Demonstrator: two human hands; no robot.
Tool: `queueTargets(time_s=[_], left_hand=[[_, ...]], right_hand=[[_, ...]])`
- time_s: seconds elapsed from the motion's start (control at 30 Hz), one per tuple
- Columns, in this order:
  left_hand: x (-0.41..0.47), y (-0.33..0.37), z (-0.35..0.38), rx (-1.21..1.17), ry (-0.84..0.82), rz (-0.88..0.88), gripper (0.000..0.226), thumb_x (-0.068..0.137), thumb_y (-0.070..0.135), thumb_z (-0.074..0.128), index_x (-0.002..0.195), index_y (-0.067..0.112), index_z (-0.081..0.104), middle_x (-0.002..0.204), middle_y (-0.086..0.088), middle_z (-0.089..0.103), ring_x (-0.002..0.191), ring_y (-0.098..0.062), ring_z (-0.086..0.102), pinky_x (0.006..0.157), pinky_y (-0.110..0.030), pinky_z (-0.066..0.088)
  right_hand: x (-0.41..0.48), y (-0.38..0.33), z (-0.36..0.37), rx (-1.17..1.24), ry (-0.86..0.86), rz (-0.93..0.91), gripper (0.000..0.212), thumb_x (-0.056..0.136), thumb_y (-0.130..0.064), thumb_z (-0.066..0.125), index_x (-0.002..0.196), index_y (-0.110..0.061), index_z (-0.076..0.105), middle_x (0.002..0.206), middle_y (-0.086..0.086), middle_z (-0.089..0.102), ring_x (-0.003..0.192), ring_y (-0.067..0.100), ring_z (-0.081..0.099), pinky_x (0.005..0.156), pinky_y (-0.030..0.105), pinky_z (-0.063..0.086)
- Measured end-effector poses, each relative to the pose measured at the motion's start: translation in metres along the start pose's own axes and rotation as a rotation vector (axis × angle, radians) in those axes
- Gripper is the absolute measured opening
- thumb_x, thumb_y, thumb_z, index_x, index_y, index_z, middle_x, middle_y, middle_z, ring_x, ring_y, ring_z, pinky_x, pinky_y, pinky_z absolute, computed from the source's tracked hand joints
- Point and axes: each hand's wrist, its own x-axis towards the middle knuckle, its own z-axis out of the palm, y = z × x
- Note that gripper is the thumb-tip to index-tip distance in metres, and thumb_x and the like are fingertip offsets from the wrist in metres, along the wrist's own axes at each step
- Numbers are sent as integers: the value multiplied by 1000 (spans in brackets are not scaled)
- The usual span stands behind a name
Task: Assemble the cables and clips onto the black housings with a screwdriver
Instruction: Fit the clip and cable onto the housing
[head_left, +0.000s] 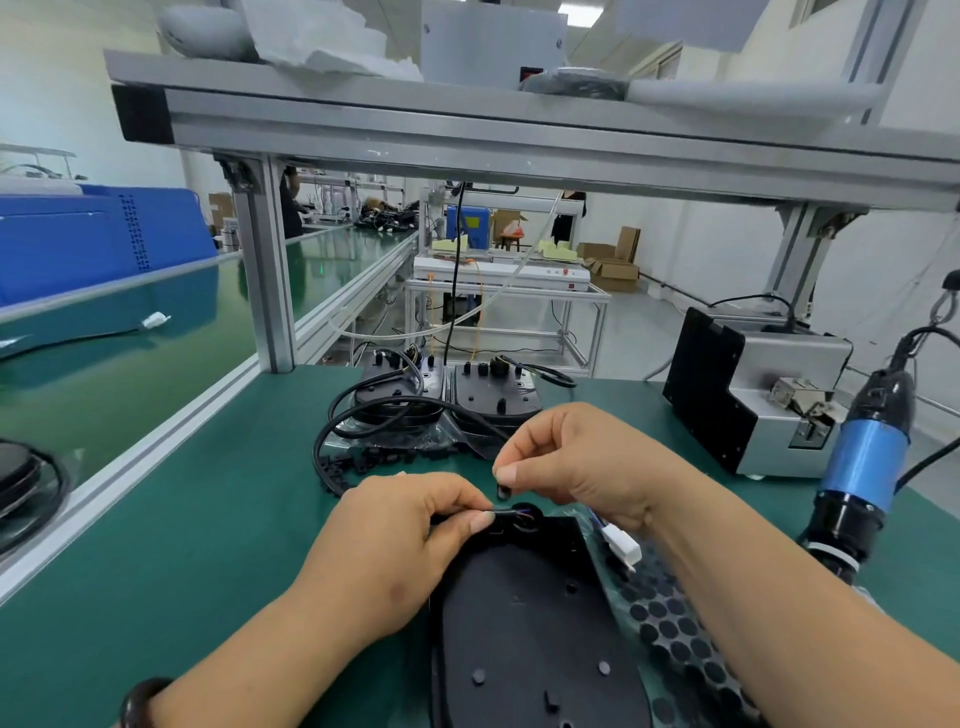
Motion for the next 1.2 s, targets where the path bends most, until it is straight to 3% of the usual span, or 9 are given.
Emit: queueTargets(time_s=[0.17, 0.43, 0.6, 0.67, 0.77, 0.87, 1.0, 1.2], left_hand=[[1, -3, 1, 17, 11, 14, 18, 84, 45, 65, 97, 54, 57, 82, 38, 63, 80, 5, 60, 76, -25, 50], [1, -8, 3, 11, 2, 26, 4, 86, 41, 65, 90, 42, 63, 81, 34, 65, 79, 6, 60, 73, -20, 49], [15, -7, -7, -105, -69, 3, 26, 96, 17, 52, 87, 41, 55, 78, 18, 65, 74, 4, 58, 65, -9, 42], [23, -2, -13, -125, -68, 31, 30, 98, 15, 47, 92, 44, 54, 77, 13, 62, 74, 8, 58, 64, -6, 41], [23, -4, -18, -120, -213, 47, 20, 96, 25, 51, 102, 44, 56, 92, 19, 66, 90, 9, 59, 78, -6, 43], [17, -9, -17, -70, -340, 76, 24, 92, 26, 60, 105, 44, 53, 92, 22, 64, 89, 10, 58, 77, -5, 43], [16, -8, -11, -3, -238, 121, 26, 91, 25, 61, 111, 41, 55, 83, 21, 61, 82, 3, 57, 73, -12, 44], [19, -10, -7, 18, -161, 108, 15, 91, 29, 61, 98, 42, 64, 89, 21, 65, 86, 8, 57, 75, -12, 47]], right_hand=[[-2, -1, 5, -57, -27, 3, 15, 79, -3, 72, 70, -15, 72, 60, -3, 64, 50, 2, 51, 47, 11, 38], [-4, -3, 4, -147, -50, 16, 6, 77, -11, 77, 74, -16, 75, 55, -11, 61, 48, -4, 49, 48, 7, 36], [-8, -1, 4, -249, -76, 52, 12, 80, -29, 76, 71, -24, 72, 61, -13, 60, 56, -1, 48, 61, 17, 39], [-7, -1, 6, -312, -75, 41, 18, 84, -30, 72, 69, -24, 67, 60, -14, 57, 57, 0, 47, 65, 20, 39], [-7, 0, 11, -356, -75, 36, 23, 90, -32, 64, 69, -22, 61, 64, -5, 48, 60, 9, 39, 65, 27, 35], [-7, 2, 14, -330, -20, 43, 22, 86, -33, 68, 67, -22, 65, 61, -6, 49, 57, 7, 40, 64, 27, 35], [-8, 3, 15, -248, 26, 37, 20, 77, -33, 76, 61, -23, 71, 56, -6, 51, 58, 8, 43, 63, 26, 37], [-11, 4, 11, -273, 6, -26, 14, 81, -33, 74, 68, -29, 73, 57, -13, 55, 56, -1, 45, 61, 16, 36]])
